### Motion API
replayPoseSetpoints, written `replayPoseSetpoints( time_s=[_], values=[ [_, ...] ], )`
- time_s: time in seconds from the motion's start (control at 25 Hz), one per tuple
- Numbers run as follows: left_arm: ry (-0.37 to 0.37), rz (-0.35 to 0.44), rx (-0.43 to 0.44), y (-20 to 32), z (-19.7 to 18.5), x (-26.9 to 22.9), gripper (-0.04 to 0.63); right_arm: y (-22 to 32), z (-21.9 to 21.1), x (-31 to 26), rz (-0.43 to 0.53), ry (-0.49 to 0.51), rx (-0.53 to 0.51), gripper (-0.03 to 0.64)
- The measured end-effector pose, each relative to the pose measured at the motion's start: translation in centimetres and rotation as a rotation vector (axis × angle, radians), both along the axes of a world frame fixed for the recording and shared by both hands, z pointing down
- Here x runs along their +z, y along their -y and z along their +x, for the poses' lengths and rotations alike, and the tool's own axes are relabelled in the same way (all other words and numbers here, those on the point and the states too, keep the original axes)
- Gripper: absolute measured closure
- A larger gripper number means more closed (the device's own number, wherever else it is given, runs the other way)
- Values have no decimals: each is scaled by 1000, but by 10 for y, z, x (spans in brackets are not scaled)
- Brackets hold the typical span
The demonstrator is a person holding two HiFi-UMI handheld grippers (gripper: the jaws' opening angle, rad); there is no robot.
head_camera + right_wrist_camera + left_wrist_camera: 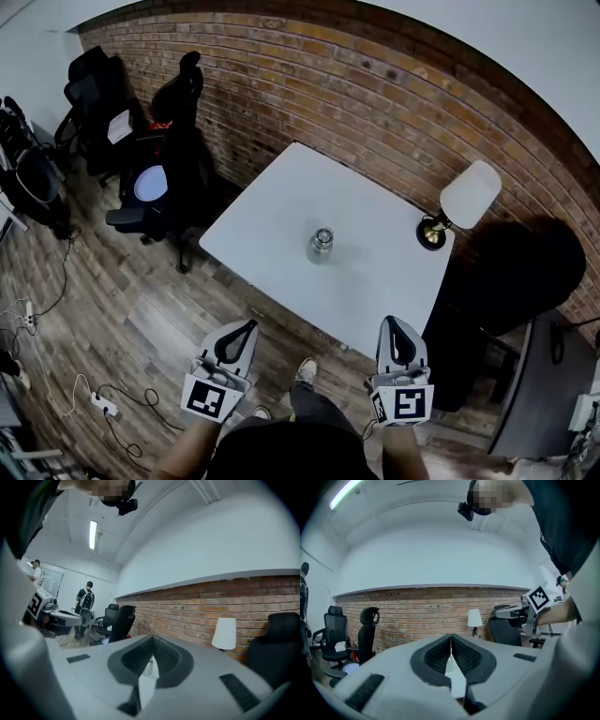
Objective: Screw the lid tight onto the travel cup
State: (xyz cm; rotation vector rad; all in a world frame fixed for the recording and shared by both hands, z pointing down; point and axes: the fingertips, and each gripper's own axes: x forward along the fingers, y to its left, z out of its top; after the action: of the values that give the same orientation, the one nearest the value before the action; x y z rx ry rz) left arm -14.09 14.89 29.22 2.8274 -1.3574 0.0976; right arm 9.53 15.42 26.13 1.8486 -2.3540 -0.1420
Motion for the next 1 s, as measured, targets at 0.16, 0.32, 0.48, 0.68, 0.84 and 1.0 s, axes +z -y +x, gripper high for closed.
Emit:
replayPoseSetpoints(
  time_s=[0.16,0.32,0.48,0.68,0.84,1.0],
  values=[
    [14,27,-15,42,28,-15,569,45,20,-4,3,10,-42,603],
    [26,45,-47,69,43,-26,569,80,28,-5,10,20,-91,603],
    [34,44,-77,87,43,-28,569,103,24,2,-9,37,-125,603],
    [21,1,-96,105,33,-16,569,126,10,13,-48,24,-154,603],
    [-9,-15,-63,128,30,-9,569,144,2,13,-58,-1,-126,603],
    [-12,-1,-36,147,21,-15,569,147,-7,18,-84,-23,-113,603]
  ],
)
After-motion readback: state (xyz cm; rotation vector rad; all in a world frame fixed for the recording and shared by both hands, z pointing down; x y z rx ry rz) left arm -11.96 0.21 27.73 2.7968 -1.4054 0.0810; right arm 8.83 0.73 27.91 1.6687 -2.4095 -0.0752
